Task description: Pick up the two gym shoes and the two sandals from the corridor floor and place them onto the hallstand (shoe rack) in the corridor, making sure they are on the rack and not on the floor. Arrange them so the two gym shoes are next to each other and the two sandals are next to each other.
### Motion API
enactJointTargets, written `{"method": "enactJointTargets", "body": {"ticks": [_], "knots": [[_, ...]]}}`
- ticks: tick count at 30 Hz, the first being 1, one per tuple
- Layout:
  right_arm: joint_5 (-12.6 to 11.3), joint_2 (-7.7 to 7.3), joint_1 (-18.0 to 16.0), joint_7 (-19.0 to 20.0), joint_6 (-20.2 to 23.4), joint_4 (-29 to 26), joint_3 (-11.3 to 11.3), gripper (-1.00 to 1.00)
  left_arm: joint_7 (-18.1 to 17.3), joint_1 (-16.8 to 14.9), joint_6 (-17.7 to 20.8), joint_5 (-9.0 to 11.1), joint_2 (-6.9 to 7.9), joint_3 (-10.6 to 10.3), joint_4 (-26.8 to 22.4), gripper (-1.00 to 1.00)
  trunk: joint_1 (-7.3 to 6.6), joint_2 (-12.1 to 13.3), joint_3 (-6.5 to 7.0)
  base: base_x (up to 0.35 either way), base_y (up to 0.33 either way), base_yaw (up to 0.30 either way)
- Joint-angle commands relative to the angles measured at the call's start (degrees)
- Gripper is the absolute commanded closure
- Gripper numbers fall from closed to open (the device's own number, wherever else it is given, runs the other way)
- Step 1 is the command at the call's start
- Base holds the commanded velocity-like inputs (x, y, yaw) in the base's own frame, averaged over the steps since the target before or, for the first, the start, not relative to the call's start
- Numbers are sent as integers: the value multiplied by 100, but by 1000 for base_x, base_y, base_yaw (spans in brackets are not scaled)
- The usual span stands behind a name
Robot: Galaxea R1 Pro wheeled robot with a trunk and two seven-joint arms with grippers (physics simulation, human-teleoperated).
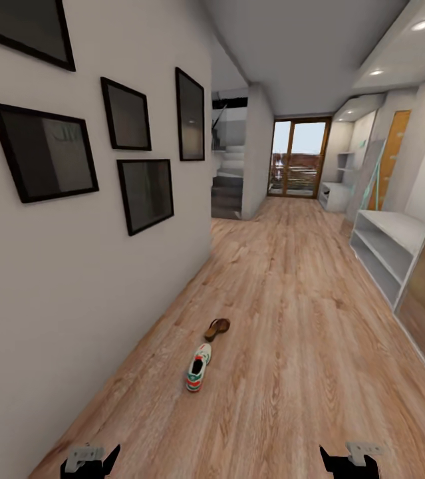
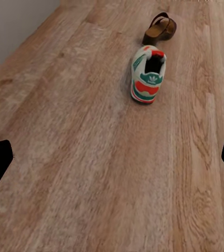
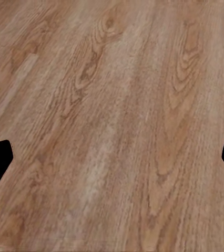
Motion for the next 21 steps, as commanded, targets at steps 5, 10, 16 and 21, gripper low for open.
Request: {"method": "enactJointTargets", "body": {"ticks": [5,10,16,21], "knots": [[-61,-2,-5,32,-22,10,41,-100,-56,-4,8,50,0,13,8,-100,2,-2,-6,279,153,-16],[-63,-2,-5,24,-22,11,41,-100,-56,-4,8,44,-8,13,8,-100,2,-2,-6,268,20,-2],[-81,-2,-5,9,-20,0,41,-100,-56,-4,8,44,-7,13,8,-100,2,-2,-6,80,3,0],[-87,-2,-5,8,-20,2,35,-100,-56,-4,8,44,-5,13,8,-100,2,-2,-10,10,0,-25]]}}
